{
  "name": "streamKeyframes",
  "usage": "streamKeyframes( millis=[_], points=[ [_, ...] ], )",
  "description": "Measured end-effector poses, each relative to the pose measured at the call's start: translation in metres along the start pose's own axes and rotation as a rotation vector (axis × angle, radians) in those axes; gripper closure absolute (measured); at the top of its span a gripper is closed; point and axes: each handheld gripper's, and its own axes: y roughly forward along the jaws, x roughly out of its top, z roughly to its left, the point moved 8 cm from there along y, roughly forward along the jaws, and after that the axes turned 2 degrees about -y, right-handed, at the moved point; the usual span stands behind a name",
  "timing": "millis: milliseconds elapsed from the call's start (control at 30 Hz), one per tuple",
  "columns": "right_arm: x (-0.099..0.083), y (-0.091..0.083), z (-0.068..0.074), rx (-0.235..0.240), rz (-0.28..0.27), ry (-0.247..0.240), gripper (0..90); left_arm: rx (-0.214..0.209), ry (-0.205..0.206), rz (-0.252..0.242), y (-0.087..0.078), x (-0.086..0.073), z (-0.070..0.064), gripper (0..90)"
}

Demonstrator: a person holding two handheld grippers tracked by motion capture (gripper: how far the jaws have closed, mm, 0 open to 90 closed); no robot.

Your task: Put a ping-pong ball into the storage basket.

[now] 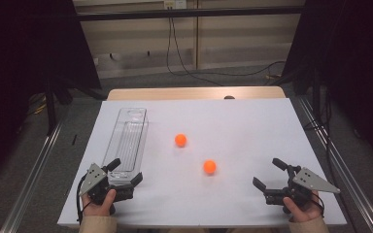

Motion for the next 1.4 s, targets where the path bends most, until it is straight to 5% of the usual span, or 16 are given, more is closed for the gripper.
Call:
streamKeyframes(
  millis=[1400],
  points=[
    [0.003, -0.002, 0.000, -0.004, -0.012, -0.010, 1.5, -0.050, -0.027, 0.000, 0.012, 0.010, -0.019, 1.9]
  ],
)
